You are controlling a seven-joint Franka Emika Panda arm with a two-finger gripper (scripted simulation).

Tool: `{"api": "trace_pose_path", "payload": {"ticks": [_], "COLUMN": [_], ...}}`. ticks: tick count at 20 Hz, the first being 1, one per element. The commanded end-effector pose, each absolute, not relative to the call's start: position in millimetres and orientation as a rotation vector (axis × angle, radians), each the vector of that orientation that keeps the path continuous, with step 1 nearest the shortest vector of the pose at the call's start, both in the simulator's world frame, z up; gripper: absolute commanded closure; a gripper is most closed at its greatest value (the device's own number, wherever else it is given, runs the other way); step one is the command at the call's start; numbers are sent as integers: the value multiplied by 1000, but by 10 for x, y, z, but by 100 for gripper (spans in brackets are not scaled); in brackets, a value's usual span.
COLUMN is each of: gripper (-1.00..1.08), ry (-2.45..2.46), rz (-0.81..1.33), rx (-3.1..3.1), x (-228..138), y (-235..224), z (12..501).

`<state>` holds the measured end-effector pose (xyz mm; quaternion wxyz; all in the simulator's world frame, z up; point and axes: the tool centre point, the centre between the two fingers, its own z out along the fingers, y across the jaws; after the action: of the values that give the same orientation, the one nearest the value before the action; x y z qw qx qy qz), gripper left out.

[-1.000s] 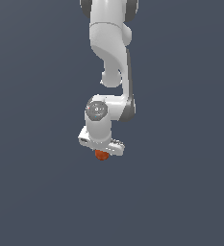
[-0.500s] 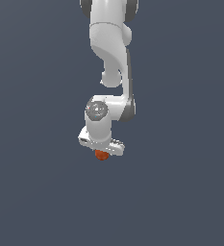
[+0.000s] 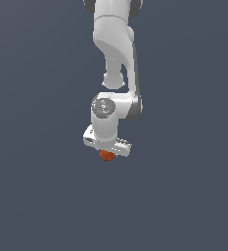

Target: Pick up the object and move it to a goal position.

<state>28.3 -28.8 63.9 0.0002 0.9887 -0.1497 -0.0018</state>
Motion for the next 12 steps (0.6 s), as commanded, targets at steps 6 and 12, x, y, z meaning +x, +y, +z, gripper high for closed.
{"api": "trace_pose_path", "payload": {"ticks": [6, 12], "gripper": [108, 108], "ry": [-469, -469], "rz": [0, 0], "rx": [3107, 3106], "x": [182, 57], "y": [148, 653], "z": [1129, 1693]}}
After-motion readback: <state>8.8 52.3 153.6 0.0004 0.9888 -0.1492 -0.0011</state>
